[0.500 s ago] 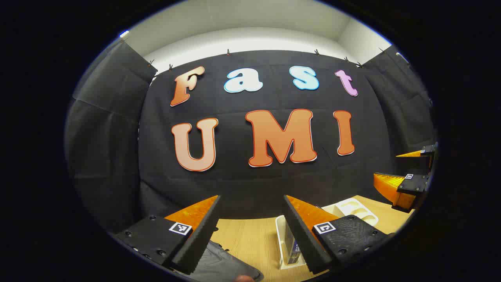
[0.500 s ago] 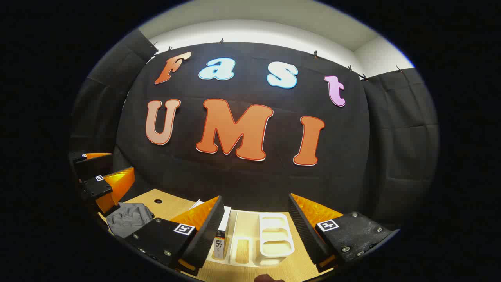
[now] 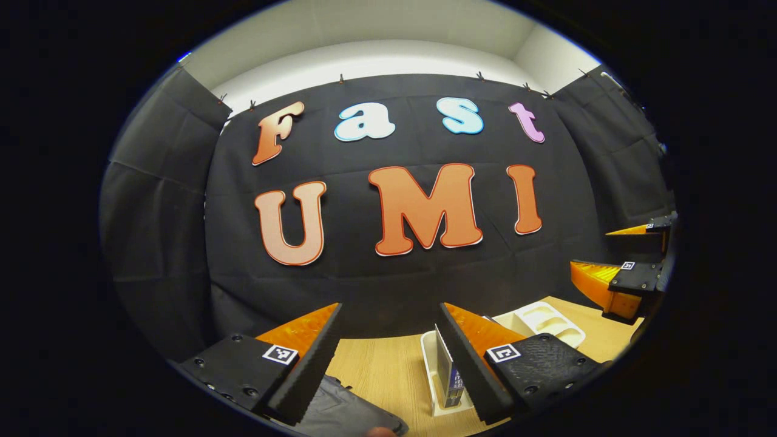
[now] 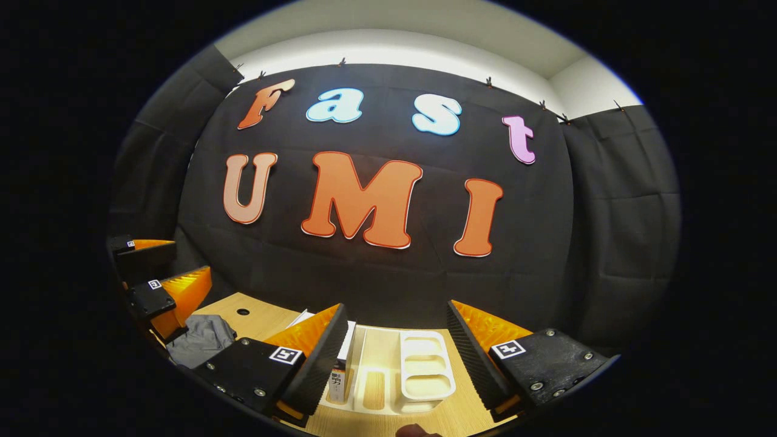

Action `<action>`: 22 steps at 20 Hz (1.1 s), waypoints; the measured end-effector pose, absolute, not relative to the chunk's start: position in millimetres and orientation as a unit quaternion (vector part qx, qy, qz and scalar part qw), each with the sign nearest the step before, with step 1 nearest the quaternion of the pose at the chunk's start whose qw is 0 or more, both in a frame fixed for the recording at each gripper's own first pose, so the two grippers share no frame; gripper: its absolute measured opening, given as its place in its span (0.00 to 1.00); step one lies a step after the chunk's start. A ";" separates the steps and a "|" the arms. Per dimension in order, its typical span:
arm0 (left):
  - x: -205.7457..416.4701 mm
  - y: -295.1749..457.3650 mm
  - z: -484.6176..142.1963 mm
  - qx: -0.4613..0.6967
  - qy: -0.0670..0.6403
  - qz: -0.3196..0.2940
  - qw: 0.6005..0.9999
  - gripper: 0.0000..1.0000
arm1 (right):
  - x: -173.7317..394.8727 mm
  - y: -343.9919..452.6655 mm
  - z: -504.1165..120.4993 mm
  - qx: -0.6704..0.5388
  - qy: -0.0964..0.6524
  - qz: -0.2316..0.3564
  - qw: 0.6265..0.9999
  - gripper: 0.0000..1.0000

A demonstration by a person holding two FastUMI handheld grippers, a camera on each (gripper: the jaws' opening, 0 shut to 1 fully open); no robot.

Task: Open the schoolbag, grab two books from the bookshelf and put them into the schoolbag.

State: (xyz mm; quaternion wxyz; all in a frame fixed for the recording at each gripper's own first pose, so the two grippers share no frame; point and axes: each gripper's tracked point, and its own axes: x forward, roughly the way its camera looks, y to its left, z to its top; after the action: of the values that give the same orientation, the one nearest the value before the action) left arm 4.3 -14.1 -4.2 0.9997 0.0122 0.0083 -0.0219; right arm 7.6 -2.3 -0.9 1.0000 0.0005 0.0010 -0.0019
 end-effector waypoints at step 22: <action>9.8 -1.4 -30.1 0.089 0.030 -0.010 0.996 0.96 | 12.6 -8.3 -7.3 -0.016 0.001 -0.016 1.000 0.97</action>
State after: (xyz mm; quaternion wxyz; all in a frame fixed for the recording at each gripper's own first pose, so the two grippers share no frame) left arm 9.8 -1.4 -30.1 0.9955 0.0893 0.0301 -0.0097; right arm 12.6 -8.3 -7.3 0.9998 -0.0155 0.0007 -0.0157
